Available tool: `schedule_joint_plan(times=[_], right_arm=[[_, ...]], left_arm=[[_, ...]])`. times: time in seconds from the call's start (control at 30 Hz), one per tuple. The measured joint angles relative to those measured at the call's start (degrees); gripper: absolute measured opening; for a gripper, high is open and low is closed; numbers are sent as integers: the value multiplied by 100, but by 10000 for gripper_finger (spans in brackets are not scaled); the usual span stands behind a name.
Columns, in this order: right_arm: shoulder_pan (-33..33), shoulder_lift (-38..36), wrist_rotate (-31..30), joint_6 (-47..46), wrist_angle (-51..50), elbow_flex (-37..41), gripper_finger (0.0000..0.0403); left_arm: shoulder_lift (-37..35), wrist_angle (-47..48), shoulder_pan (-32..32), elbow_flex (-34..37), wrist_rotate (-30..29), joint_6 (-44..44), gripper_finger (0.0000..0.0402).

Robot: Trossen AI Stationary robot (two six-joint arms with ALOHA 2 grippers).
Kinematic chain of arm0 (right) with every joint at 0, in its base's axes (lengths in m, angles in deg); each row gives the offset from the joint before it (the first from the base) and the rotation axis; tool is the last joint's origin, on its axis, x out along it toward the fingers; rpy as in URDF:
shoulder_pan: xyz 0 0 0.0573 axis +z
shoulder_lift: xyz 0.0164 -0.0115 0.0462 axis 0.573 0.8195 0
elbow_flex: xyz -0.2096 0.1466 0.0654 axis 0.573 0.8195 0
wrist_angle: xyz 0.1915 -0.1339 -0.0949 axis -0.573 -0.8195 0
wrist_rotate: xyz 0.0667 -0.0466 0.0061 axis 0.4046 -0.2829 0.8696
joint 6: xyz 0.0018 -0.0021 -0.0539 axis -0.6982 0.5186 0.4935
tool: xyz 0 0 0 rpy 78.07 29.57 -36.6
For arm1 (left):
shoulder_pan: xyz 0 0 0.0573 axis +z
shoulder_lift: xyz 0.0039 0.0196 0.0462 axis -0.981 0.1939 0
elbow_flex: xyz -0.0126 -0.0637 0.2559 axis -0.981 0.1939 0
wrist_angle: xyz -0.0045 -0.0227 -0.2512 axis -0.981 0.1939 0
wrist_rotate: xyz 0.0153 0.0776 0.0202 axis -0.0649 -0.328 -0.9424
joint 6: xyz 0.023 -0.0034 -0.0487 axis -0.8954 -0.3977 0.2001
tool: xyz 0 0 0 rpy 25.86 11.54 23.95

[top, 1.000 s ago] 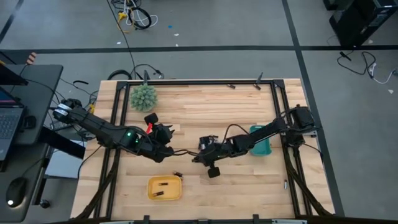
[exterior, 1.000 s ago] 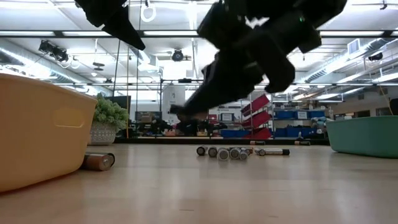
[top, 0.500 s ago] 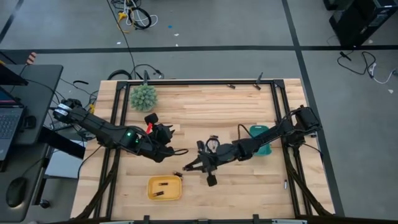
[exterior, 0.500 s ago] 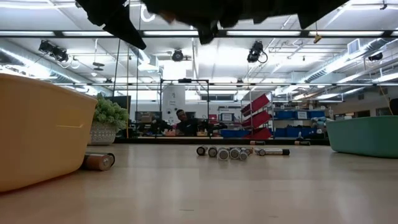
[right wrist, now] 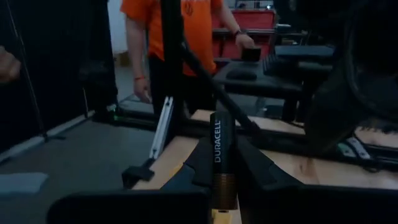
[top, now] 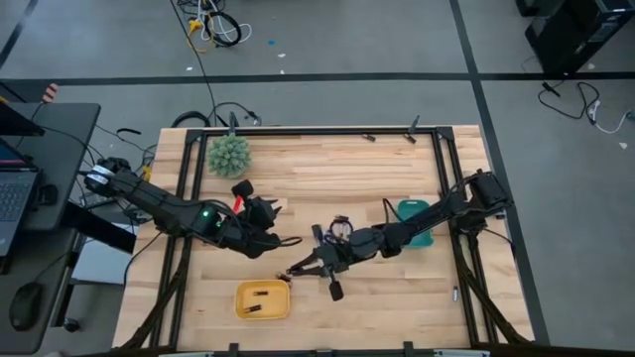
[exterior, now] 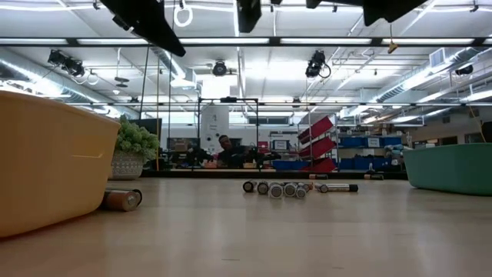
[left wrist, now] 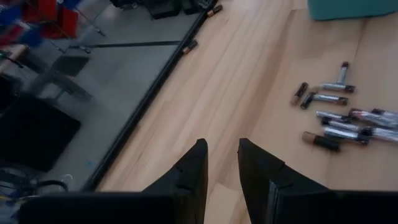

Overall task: Sort batteries
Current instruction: Put the black battery into the yellow bin

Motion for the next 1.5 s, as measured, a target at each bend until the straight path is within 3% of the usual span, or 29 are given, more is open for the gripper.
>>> schedule_joint_plan(times=[0.2,0.4,0.77,1.03,1.27,1.5], right_arm=[[39,385,117,59,-244,-451,27],[45,1145,379,51,-588,-1271,27],[0,2341,289,-101,-1787,-2493,38],[18,2355,248,-92,-1827,-2494,101],[22,2315,253,112,-1857,-2494,110],[110,1340,-529,1495,-3769,-2459,97]], left_arm=[[-129,-204,-66,-189,866,310,85],[-225,-183,-205,-434,900,465,85],[-369,186,-247,-556,846,554,85],[-368,304,-281,-553,863,889,85],[-368,266,-317,-553,898,925,85],[-366,698,-494,-546,1316,1074,85]])
